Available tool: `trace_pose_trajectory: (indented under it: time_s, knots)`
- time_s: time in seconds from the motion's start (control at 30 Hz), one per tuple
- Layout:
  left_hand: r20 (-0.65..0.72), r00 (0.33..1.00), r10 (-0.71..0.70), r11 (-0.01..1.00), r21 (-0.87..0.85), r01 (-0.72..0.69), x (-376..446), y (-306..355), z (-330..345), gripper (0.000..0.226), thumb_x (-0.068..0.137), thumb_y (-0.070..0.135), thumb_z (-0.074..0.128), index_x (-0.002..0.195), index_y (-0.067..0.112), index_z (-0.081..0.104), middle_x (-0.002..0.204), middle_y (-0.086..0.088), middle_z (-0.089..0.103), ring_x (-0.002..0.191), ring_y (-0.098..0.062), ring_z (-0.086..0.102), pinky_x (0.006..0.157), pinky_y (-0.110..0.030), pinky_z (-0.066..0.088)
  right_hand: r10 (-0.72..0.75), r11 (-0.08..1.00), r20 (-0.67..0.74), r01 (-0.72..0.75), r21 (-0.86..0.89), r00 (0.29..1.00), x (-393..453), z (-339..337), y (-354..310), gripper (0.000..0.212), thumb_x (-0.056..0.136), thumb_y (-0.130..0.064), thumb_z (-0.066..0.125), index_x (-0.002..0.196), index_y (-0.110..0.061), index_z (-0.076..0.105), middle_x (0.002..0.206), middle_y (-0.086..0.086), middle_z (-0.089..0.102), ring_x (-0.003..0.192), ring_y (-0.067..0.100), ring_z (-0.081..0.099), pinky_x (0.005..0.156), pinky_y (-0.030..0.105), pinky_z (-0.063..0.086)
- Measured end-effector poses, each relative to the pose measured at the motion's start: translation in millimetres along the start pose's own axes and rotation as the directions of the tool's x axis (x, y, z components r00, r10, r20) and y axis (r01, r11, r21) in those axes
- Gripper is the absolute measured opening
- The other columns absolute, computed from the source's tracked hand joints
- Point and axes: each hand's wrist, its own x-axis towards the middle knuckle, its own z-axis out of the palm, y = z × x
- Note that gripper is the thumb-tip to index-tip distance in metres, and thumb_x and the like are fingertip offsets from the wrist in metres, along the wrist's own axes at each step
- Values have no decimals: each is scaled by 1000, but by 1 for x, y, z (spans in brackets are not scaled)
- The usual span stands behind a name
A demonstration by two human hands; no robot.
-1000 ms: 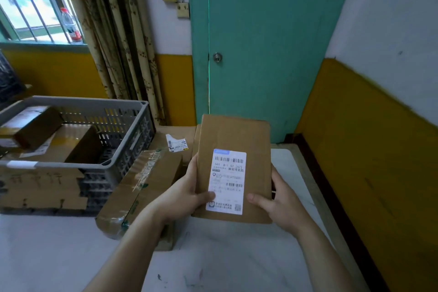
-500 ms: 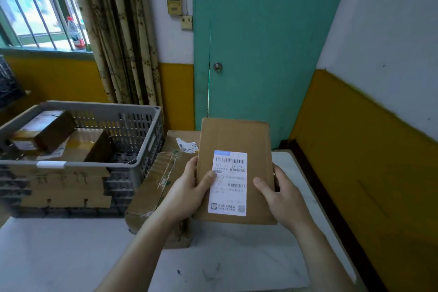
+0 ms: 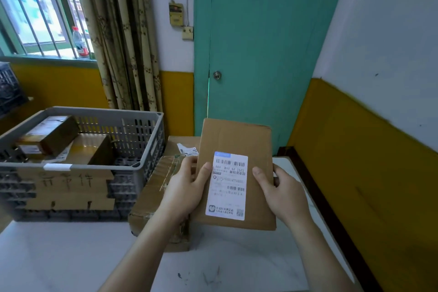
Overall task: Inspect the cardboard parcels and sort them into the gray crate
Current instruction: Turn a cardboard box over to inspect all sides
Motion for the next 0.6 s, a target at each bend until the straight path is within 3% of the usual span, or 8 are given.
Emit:
trace_pose_trajectory:
  time_s: [0.07, 0.2, 0.27, 0.33, 0.43, 0.6]
  knots:
    - [-13, 999, 33, 997, 68, -32, 1, 5, 4, 50, 100, 62, 47, 145, 40, 43, 106, 31, 59, 104, -5, 65, 71, -23, 46, -39, 999, -31, 38, -28, 999, 1, -4, 0, 35, 93, -64, 56, 109, -37, 72, 89, -24, 72, 83, 0, 67, 62, 19, 49]
    - [26, 997, 73, 989, 125, -75, -1, 5, 11, 43, 103, 55, 47, 145, 48, 43, 98, 43, 58, 103, 4, 64, 66, -13, 44, -50, 998, -26, 49, -30, 998, 1, -8, 5, 35, 95, -58, 58, 114, -33, 73, 97, -20, 75, 85, 2, 68, 63, 20, 51]
    - [18, 999, 34, 996, 79, -35, 0, 7, 10, 47, 100, 58, 51, 145, 45, 45, 108, 35, 61, 103, 2, 65, 70, -19, 49, -20, 1000, -8, 20, -18, 1000, 3, -13, 7, 37, 95, -59, 56, 113, -32, 72, 95, -20, 74, 84, 1, 68, 63, 21, 51]
    - [-13, 1000, -17, 999, 50, 17, 3, 13, 11, 44, 95, 67, 52, 130, 42, 52, 111, 24, 66, 96, 3, 64, 73, -28, 54, 20, 1000, 11, -20, -5, 1000, 7, -19, 6, 44, 93, -67, 51, 107, -31, 71, 90, -19, 73, 80, 2, 69, 61, 24, 53]
    - [-69, 997, 28, 991, 132, -19, 6, 26, 14, 44, 88, 82, 46, 106, 42, 51, 96, 24, 65, 89, 3, 63, 70, -30, 52, 21, 999, -3, -21, -34, 1000, 15, -26, 3, 49, 88, -76, 48, 96, -34, 71, 84, -16, 73, 77, 5, 69, 62, 29, 56]
    - [-38, 996, 81, 987, 139, -75, 4, 29, 22, 14, 99, 62, 50, 104, 49, 52, 98, 27, 67, 95, -2, 66, 85, -39, 59, -35, 997, -20, 34, -71, 999, 18, -29, 1, 30, 93, -64, 55, 88, -39, 71, 77, -17, 72, 74, 6, 67, 61, 34, 57]
